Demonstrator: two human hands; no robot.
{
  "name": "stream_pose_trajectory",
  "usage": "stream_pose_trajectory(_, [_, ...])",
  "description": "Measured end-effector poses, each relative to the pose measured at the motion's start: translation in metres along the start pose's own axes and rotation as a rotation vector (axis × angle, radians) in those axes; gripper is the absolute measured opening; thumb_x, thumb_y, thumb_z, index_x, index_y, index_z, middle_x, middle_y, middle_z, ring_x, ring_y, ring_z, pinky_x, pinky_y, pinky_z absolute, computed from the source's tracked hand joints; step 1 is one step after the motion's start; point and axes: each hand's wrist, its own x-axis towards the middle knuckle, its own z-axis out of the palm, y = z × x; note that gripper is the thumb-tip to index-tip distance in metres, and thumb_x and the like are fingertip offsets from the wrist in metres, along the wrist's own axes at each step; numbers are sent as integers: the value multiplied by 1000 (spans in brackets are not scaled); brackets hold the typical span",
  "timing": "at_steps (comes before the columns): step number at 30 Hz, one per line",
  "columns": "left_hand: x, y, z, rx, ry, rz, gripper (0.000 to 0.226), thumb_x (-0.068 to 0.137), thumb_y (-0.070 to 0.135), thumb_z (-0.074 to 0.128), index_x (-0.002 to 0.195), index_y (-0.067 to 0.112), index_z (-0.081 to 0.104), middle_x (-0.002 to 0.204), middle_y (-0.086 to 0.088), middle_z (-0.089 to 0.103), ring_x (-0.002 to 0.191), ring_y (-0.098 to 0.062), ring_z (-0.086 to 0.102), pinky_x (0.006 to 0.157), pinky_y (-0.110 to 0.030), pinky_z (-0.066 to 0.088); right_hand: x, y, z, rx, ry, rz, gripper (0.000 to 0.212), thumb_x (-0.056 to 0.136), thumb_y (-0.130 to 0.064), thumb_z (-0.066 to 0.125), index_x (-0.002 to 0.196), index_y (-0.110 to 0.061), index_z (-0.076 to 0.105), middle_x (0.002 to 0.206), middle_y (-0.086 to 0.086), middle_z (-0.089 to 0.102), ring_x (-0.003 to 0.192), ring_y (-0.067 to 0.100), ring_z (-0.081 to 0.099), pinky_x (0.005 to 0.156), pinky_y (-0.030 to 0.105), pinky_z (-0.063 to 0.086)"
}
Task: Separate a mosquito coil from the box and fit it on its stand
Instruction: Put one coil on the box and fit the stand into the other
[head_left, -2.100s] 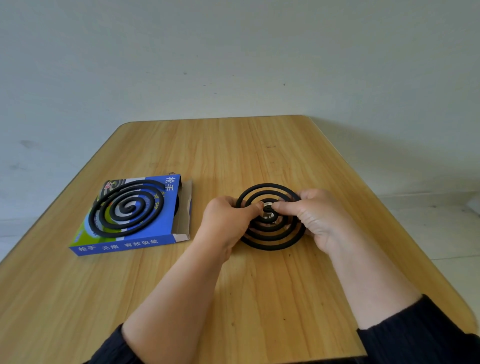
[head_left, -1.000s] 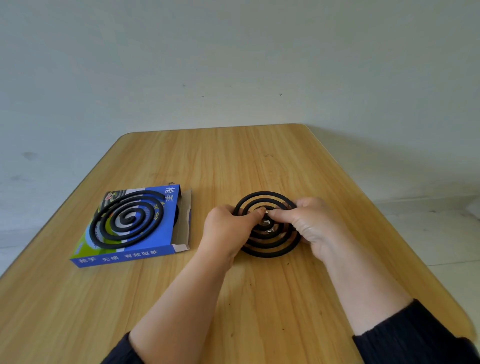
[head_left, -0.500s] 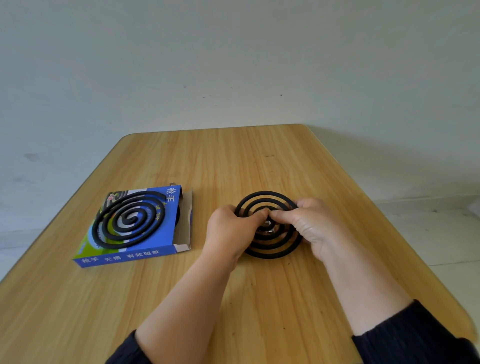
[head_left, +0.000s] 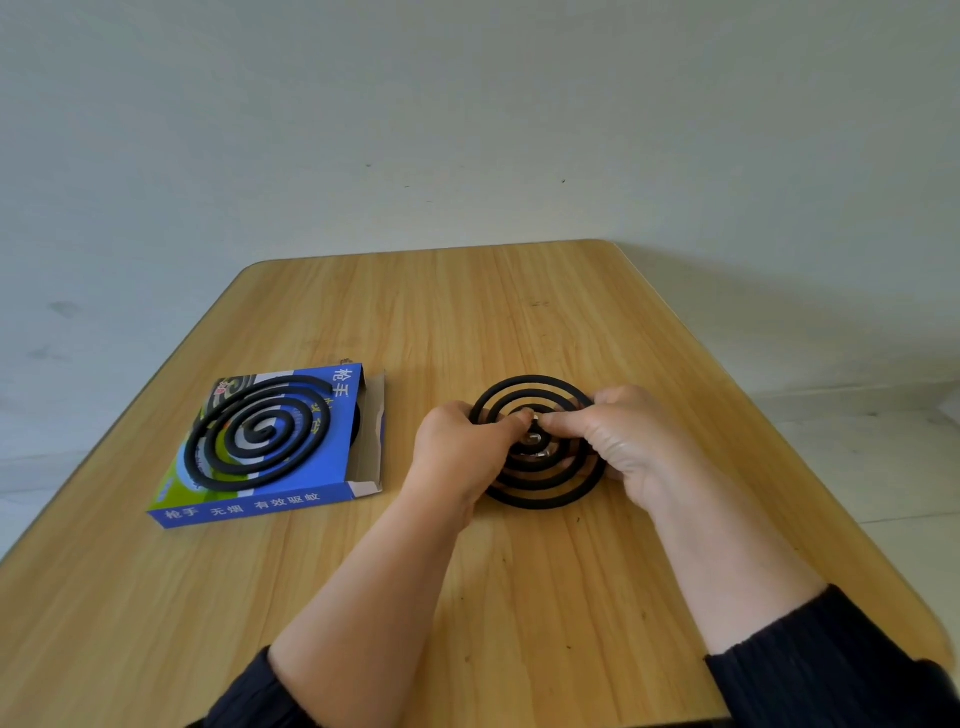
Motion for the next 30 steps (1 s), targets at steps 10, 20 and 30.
stream_pose_trajectory(10, [1, 0, -3, 19, -32, -47, 43, 77, 50, 69, 95, 13, 61, 86, -6, 68, 80, -20, 64, 68, -31, 52, -2, 2, -1, 26, 11, 2, 27, 63, -18, 81, 81, -3, 67, 84, 17, 73, 82, 33, 70, 85, 51, 54])
stream_pose_trajectory(20, [2, 6, -11, -99, -41, -162, 44, 86, 49, 57, 108, 10, 57, 98, -13, 71, 93, -30, 68, 88, -48, 54, -2, 2, -7, 92, 1, 53, 34, 70, -28, 79, 90, -4, 67, 89, 14, 74, 87, 31, 69, 87, 50, 54])
stream_pose_trajectory(30, [-3, 3, -22, -161, -16, -185, 40, 92, 45, 51, 108, 9, 59, 98, -14, 72, 86, -26, 71, 64, -36, 59, -6, 6, -14, 136, 70, 22, 31, 79, -28, 72, 94, -3, 63, 90, 14, 72, 82, 26, 70, 74, 43, 60])
